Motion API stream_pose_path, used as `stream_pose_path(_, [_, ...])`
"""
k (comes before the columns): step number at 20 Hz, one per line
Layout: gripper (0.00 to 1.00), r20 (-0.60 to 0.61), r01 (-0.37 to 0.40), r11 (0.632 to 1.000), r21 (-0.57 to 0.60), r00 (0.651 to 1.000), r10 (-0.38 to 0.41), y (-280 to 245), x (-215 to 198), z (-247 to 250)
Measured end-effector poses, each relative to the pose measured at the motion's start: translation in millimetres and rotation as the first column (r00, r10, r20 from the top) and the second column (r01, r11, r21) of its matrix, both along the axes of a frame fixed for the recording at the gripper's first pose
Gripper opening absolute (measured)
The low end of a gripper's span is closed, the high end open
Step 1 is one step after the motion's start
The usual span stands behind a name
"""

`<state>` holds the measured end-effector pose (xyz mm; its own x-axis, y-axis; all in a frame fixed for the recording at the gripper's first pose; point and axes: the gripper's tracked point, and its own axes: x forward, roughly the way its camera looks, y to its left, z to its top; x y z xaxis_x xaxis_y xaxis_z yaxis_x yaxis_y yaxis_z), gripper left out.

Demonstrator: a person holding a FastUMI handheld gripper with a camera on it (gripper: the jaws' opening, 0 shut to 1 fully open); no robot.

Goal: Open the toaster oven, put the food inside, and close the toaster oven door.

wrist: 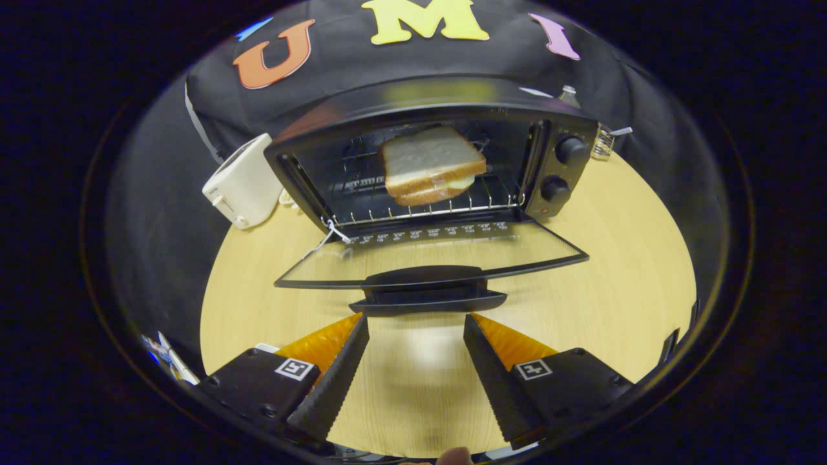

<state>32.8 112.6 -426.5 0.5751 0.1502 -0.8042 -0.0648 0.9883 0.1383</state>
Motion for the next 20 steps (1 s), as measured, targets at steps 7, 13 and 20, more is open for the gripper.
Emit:
stream_pose_path(7, [0.98,0.226,-0.048,0.997,-0.054,0.972,0.059,11.4,33.3,63.1])
stream_pose_path(13, [0.98,0.412,-0.033,0.999,-0.009,0.911,0.034,23.3,49.2,154.9])
stream_pose_path(20, [0.98,0.642,0.018,0.999,-0.048,0.766,0.017,-13.7,13.4,285.4])
